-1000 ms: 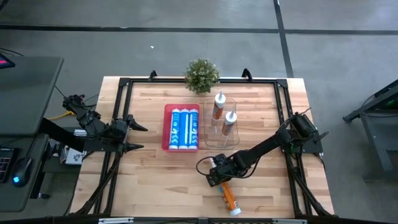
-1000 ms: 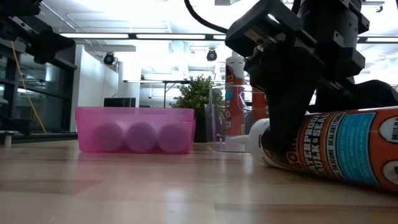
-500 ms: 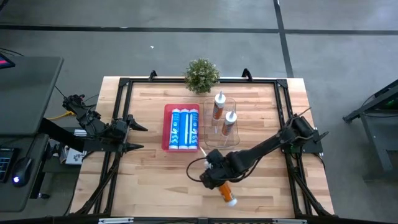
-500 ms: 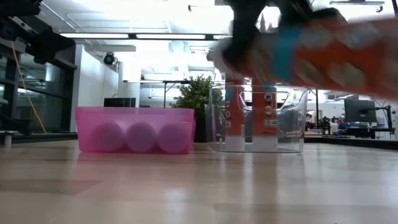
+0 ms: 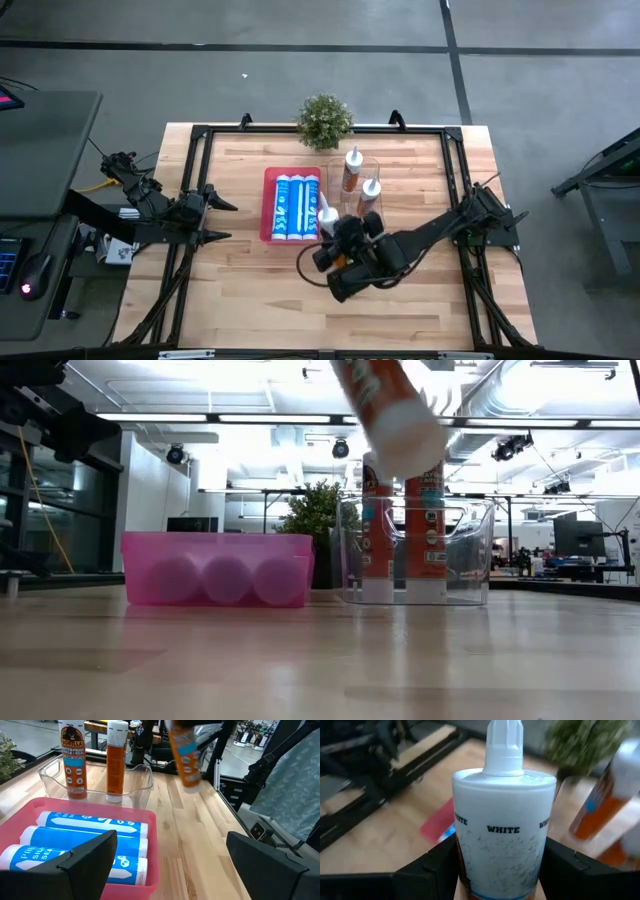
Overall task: Pick & place silicon tubes, Sealant and Lysol wipes
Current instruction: Put the orange sealant into the transparent bin
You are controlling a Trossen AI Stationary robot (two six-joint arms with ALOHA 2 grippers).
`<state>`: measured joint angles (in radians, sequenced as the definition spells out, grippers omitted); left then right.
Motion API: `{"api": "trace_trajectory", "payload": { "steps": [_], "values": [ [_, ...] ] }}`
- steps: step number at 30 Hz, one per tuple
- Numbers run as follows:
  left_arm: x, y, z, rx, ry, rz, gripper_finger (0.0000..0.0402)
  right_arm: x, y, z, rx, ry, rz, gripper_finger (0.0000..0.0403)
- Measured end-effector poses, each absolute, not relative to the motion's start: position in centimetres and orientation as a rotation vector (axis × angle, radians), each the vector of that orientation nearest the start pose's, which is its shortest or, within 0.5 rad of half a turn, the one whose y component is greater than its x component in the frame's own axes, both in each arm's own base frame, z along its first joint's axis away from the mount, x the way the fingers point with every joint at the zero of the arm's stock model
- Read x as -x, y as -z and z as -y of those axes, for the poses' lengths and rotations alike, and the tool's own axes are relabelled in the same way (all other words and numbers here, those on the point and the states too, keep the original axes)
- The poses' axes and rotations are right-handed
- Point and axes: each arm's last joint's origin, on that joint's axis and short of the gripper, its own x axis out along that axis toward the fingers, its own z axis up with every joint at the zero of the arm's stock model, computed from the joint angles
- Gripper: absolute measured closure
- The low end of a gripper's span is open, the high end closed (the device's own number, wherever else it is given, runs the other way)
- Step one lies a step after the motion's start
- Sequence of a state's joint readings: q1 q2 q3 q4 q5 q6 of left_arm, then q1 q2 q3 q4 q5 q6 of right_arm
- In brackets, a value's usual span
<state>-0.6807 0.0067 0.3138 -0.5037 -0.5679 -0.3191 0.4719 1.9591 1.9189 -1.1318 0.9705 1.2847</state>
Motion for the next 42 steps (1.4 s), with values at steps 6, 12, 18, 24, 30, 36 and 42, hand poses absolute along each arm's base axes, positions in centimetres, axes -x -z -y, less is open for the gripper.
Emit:
{"api": "trace_trajectory", "payload": {
  "steps": [6, 12, 18, 24, 30, 36, 42],
  "values": [
    [-5.8, -21.9, 2.7, 0.203, 0.086, -0.176, 0.0032, -37.8, -32.3, -13.2, -0.262, 0.959, -0.387, 0.0194],
    [-5.8, -21.9, 2.7, 0.203, 0.086, -0.176, 0.0032, -38.5, -32.5, -11.3, -0.184, 1.022, -0.347, 0.0194],
    [-5.8, -21.9, 2.7, 0.203, 0.086, -0.176, 0.0032, -38.9, -32.8, -10.2, -0.113, 1.081, -0.293, 0.0195],
    [-5.8, -21.9, 2.7, 0.203, 0.085, -0.176, 0.0032, -39.1, -33.1, -10.0, -0.053, 1.12, -0.235, 0.0195],
    [-5.8, -21.8, 2.7, 0.203, 0.085, -0.176, 0.0032, -39.3, -32.1, -10.1, -0.029, 1.133, -0.224, 0.0195],
    [-5.8, -21.8, 2.7, 0.203, 0.085, -0.176, 0.0032, -39.2, -29.7, -10.1, -0.029, 1.132, -0.249, 0.0196],
    [-5.8, -21.8, 2.7, 0.203, 0.085, -0.176, 0.0032, -39.1, -28.0, -10.1, -0.036, 1.136, -0.251, 0.0196]
  ]
}}
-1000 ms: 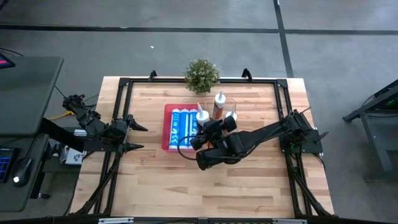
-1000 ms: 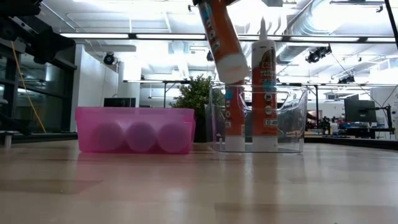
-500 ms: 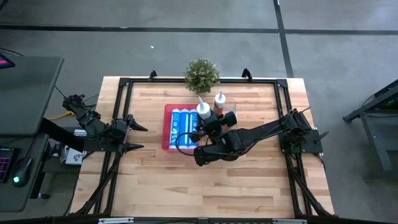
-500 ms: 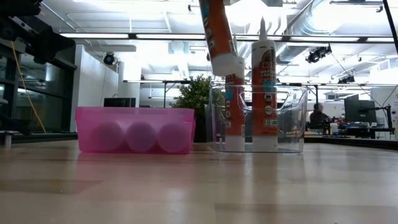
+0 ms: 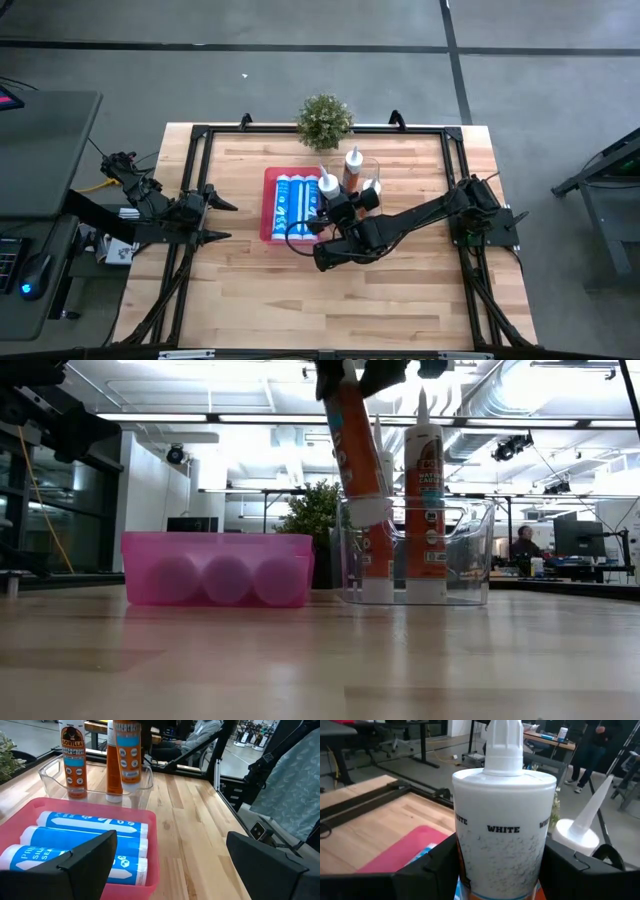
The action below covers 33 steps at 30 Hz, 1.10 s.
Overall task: Pick & place silicon tubes, Sealant and Lysol wipes
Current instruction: Put the orange sealant into the transparent bin
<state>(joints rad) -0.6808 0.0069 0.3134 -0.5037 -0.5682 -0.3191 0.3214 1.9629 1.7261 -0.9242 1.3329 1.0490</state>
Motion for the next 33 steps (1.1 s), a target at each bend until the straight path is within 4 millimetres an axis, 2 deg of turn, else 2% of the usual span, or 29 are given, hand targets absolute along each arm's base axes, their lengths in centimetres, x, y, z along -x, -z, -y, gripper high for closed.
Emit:
{"api": "trace_trajectory", "payload": {
  "steps": [18, 33],
  "values": [
    [-5.8, -21.8, 2.7, 0.203, 0.085, -0.176, 0.0032, -38.9, -23.6, -10.1, -0.089, 1.127, -0.232, 0.0196],
    [-5.8, -21.8, 2.7, 0.203, 0.085, -0.176, 0.0032, -38.9, -21.5, -10.5, -0.079, 1.117, -0.24, 0.0196]
  ]
}}
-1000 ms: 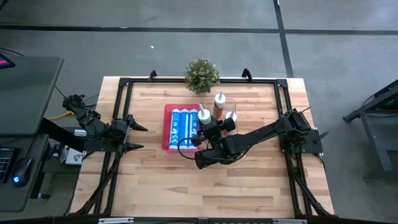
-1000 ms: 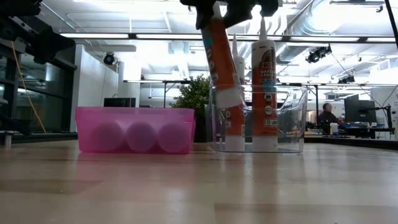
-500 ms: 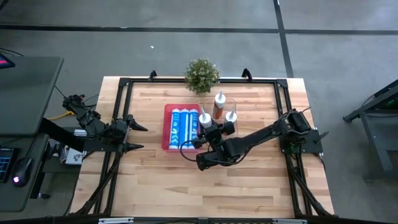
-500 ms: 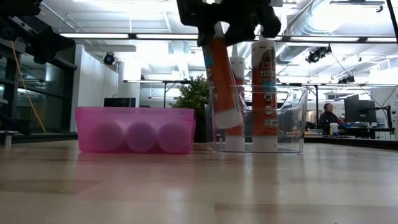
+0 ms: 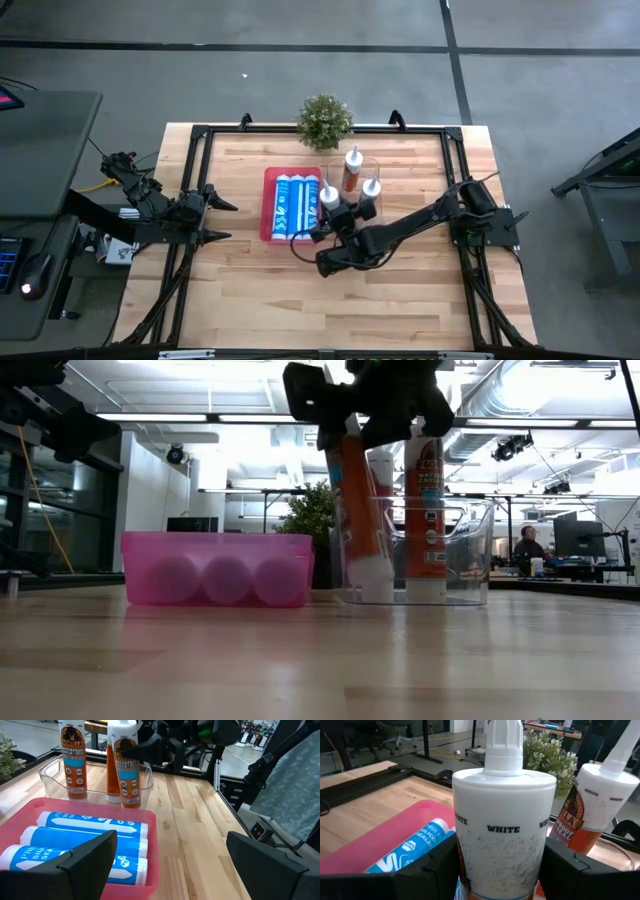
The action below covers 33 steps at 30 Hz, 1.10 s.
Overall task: Pick & place silicon tubes, Sealant and Lysol wipes
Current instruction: Put the orange sealant into the transparent bin
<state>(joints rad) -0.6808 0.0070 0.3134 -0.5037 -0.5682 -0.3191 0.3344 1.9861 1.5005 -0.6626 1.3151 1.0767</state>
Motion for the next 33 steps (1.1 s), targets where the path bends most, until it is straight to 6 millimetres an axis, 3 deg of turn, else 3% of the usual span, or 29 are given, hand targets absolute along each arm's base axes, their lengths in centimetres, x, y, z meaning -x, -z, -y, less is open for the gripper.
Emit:
{"api": "trace_trajectory", "payload": {
  "steps": [9, 33],
  "values": [
    [-5.8, -21.8, 2.7, 0.203, 0.085, -0.177, 0.0032, -39.5, -20.3, -10.9, -0.102, 1.108, -0.24, 0.0196],
    [-5.8, -21.8, 2.7, 0.203, 0.085, -0.176, 0.0032, -39.4, -20.1, -11.6, -0.118, 1.068, -0.279, 0.0193]
  ]
}}
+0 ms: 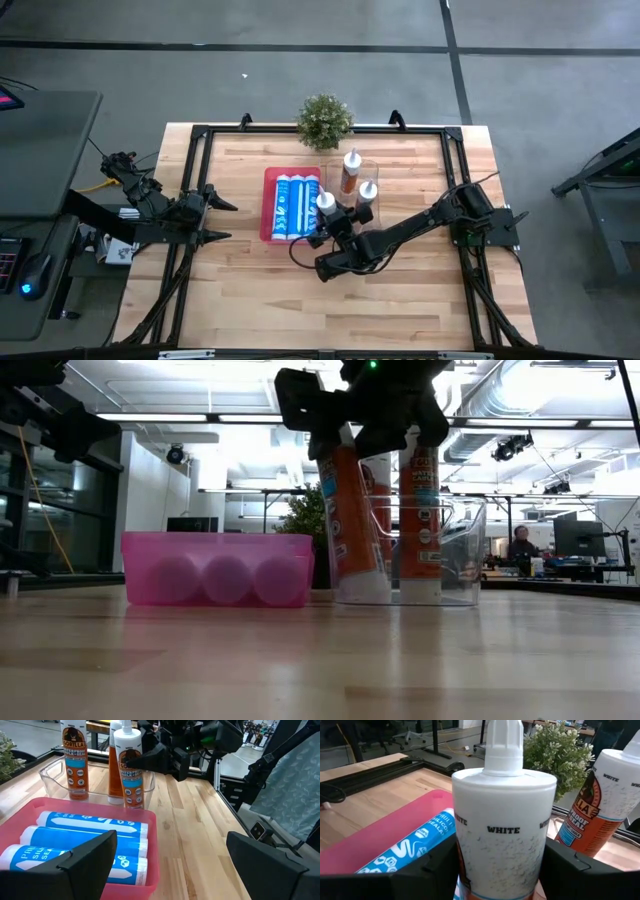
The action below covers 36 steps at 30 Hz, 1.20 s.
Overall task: Pick & place silicon tubes, Sealant and Lysol wipes
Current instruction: Put the orange sealant into the transparent bin
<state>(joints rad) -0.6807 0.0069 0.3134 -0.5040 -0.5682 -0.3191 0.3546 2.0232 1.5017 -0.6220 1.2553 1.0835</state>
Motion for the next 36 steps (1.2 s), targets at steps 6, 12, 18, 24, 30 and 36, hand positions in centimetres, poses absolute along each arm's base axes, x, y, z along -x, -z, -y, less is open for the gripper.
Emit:
{"api": "trace_trajectory", "payload": {
  "steps": [6, 12, 18, 24, 30, 36],
  "values": [
    [-5.79, -21.84, 2.68, 0.203, 0.085, -0.176, 0.0032, -39.33, -20.1, -11.82, -0.13, 1.055, -0.292, 0.0156],
    [-5.79, -21.84, 2.68, 0.203, 0.086, -0.176, 0.0032, -39.14, -20.09, -12.37, -0.113, 1.04, -0.3, 0.0161],
    [-5.79, -21.83, 2.68, 0.203, 0.086, -0.177, 0.0032, -39.09, -20.07, -12.53, -0.11, 1.031, -0.309, 0.0162],
    [-5.79, -21.83, 2.68, 0.203, 0.086, -0.177, 0.0032, -39.09, -20.05, -12.53, -0.113, 1.028, -0.314, 0.0161],
    [-5.79, -21.84, 2.68, 0.203, 0.086, -0.176, 0.0032, -39.09, -20.05, -12.54, -0.088, 1.023, -0.33, 0.0161],
    [-5.78, -21.84, 2.68, 0.203, 0.086, -0.176, 0.0032, -39.09, -20.04, -12.5, -0.082, 1.022, -0.334, 0.016]
  ]
}}
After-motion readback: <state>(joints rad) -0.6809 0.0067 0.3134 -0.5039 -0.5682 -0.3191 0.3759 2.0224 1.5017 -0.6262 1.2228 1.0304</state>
